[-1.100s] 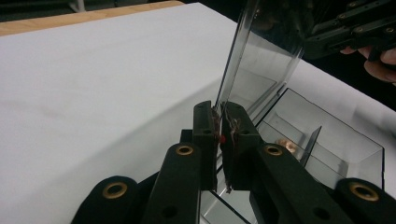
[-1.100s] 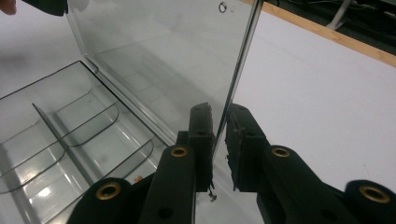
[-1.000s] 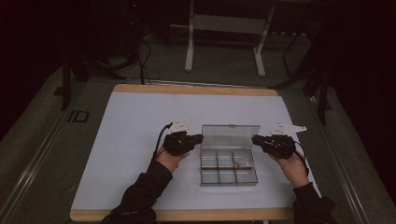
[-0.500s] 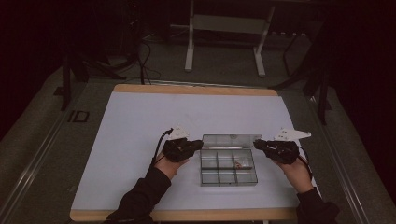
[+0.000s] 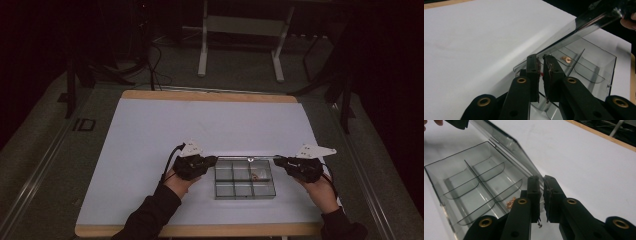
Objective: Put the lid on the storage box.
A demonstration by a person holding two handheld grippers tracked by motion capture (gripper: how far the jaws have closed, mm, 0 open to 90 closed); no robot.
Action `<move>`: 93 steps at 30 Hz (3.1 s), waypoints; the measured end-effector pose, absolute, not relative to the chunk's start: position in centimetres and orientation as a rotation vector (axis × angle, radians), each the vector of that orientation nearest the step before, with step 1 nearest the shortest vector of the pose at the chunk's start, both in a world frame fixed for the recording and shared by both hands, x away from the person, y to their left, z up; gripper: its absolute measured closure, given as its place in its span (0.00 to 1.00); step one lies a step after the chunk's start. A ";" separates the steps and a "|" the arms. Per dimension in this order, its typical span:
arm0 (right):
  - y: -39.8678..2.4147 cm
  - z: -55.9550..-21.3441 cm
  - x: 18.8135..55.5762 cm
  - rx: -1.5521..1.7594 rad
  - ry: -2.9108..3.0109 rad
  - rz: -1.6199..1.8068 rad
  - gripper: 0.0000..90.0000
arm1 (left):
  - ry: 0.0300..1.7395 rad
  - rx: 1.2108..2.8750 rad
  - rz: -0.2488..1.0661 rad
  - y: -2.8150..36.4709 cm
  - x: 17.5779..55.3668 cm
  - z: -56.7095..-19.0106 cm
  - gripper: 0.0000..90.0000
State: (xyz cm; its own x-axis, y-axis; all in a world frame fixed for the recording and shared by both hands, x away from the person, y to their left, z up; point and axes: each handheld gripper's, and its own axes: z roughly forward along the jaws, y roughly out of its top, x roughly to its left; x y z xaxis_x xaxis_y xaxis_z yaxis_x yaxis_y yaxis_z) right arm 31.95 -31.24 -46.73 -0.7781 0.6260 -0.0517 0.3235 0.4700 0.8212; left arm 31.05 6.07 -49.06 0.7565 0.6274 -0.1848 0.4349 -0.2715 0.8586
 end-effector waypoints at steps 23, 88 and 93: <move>-31.9 -48.3 30.7 0.818 2.425 1.232 0.93 | 0.814 1.948 0.218 6.2 29.7 -50.4 0.91; -33.2 -50.9 30.7 0.927 2.296 1.277 0.14 | 0.871 1.865 0.214 7.6 30.3 -52.5 0.03; -33.6 -51.1 30.8 0.942 2.287 1.265 0.14 | 0.878 1.870 0.227 7.8 30.3 -52.6 0.03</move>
